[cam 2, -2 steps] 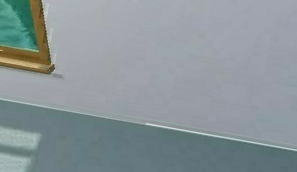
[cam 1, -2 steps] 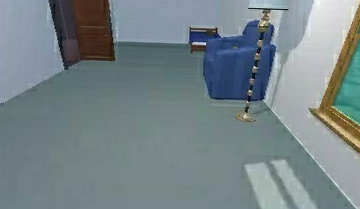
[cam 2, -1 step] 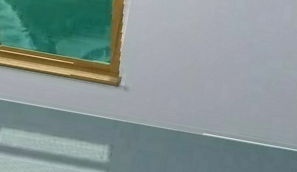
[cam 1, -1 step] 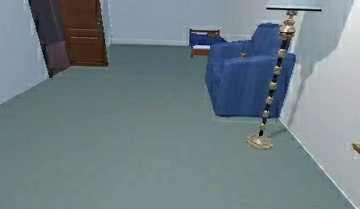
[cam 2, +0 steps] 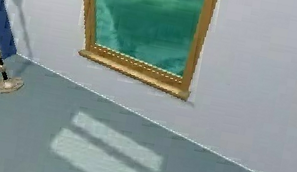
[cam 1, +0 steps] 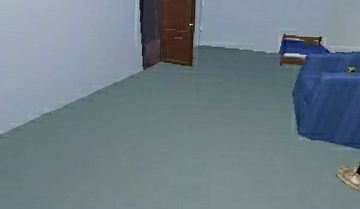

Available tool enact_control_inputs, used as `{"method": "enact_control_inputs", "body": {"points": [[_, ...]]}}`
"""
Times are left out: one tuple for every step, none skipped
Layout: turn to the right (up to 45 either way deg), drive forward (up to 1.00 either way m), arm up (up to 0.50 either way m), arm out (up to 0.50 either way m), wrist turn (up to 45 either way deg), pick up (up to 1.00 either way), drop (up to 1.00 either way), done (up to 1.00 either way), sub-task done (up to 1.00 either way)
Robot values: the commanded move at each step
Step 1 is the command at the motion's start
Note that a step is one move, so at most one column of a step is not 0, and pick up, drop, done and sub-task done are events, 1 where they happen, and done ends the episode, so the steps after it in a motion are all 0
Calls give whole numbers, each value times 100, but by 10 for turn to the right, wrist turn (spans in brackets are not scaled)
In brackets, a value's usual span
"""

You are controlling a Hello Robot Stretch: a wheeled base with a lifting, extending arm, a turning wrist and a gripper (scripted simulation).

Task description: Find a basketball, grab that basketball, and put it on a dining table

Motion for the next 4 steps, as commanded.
{"method": "enact_control_inputs", "body": {"points": [[-30, 0, 0, 0, 0, 0, 0, 0, 0], [0, 100, 0, 0, 0, 0, 0, 0, 0], [0, 100, 0, 0, 0, 0, 0, 0, 0], [0, 100, 0, 0, 0, 0, 0, 0, 0]]}}
